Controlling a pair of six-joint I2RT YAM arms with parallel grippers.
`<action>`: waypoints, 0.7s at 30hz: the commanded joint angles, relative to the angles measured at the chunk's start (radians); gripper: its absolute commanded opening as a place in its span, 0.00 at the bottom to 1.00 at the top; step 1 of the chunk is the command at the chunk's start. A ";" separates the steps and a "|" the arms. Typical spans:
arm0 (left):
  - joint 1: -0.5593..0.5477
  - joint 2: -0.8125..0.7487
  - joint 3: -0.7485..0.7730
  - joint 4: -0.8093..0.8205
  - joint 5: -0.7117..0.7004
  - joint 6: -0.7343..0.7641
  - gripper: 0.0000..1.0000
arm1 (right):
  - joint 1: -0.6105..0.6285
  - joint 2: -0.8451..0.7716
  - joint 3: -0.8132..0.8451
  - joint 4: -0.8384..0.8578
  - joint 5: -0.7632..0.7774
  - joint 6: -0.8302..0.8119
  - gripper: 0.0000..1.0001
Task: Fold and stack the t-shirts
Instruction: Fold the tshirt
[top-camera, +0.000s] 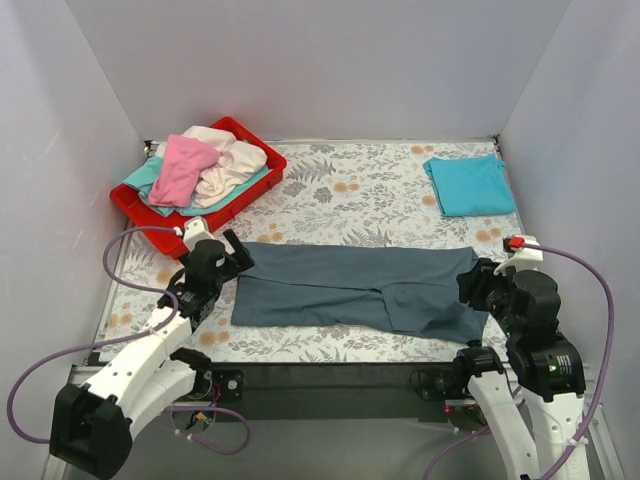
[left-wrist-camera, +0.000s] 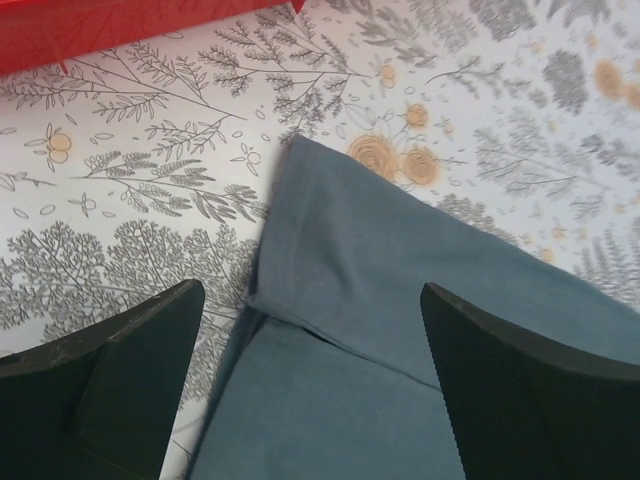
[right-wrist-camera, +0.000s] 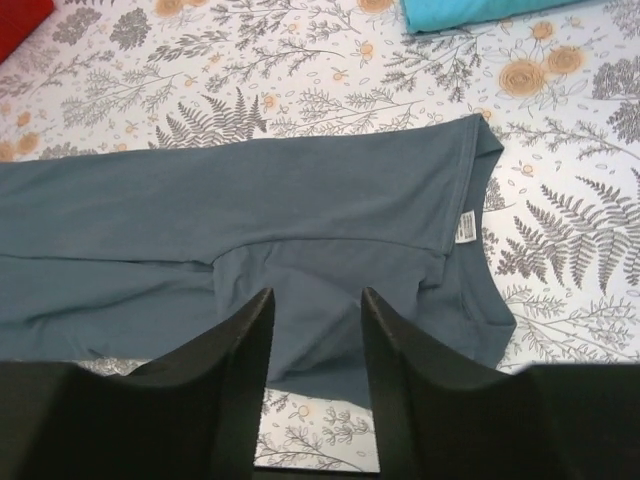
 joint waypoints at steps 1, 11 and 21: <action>-0.036 -0.129 0.043 -0.071 -0.055 -0.030 0.84 | 0.000 -0.007 0.067 -0.015 0.023 -0.007 0.39; -0.081 0.091 0.093 0.065 -0.028 0.008 0.85 | 0.000 0.131 -0.049 0.230 -0.072 0.000 0.38; -0.326 0.531 0.262 0.278 -0.071 0.049 0.86 | 0.011 0.397 -0.219 0.577 -0.069 0.066 0.39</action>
